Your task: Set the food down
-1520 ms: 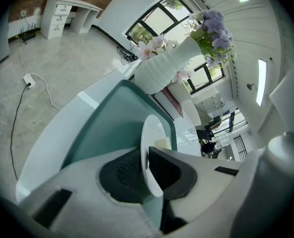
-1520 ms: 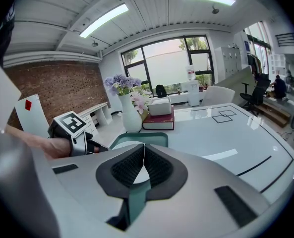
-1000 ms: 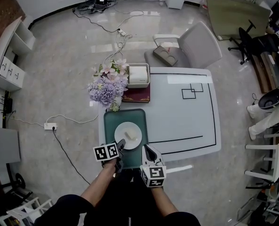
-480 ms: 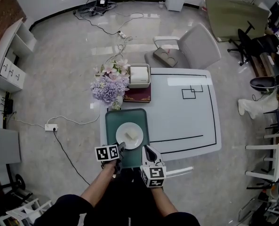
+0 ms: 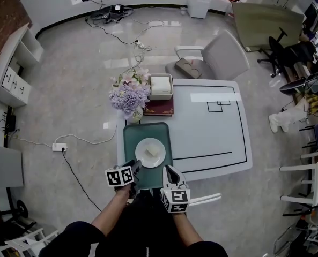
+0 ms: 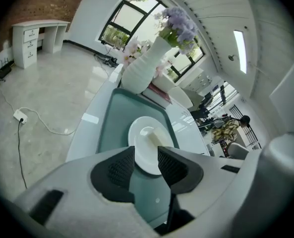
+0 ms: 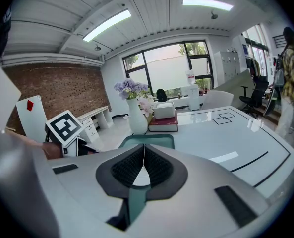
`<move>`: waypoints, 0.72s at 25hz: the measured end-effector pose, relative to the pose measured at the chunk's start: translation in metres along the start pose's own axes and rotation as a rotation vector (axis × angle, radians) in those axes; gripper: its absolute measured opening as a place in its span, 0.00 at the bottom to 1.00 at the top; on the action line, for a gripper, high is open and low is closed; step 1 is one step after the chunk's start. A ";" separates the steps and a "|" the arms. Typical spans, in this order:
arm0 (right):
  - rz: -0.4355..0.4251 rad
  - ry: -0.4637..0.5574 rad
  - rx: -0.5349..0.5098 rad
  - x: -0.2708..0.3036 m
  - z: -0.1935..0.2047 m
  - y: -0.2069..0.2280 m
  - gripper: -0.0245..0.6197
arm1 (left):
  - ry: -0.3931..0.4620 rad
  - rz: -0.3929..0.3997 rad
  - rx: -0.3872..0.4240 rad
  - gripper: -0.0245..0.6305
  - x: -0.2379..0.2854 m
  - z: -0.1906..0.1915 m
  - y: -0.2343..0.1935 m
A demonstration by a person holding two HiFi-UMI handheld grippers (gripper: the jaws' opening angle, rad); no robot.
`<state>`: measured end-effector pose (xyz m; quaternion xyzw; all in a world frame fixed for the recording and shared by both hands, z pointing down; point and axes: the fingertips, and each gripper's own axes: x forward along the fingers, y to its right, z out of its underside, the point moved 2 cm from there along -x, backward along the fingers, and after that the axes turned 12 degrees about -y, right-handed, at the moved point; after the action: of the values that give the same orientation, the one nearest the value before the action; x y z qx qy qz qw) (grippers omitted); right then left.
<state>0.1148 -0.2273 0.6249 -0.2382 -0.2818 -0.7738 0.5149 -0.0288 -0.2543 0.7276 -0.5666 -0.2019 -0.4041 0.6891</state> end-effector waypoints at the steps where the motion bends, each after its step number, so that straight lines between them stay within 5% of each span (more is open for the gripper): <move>1: 0.000 0.007 -0.004 -0.002 -0.001 -0.003 0.05 | 0.020 0.015 0.032 0.25 -0.007 -0.002 0.006; 11: -0.004 0.112 -0.041 -0.040 -0.018 -0.031 0.05 | 0.261 0.056 0.370 0.05 -0.090 -0.008 0.063; 18: 0.001 0.153 -0.039 -0.064 -0.012 -0.050 0.05 | 0.333 0.074 0.551 0.04 -0.125 0.012 0.086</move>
<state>0.0905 -0.1776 0.5647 -0.1884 -0.2266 -0.7949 0.5305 -0.0328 -0.1988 0.5859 -0.2918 -0.1675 -0.3962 0.8543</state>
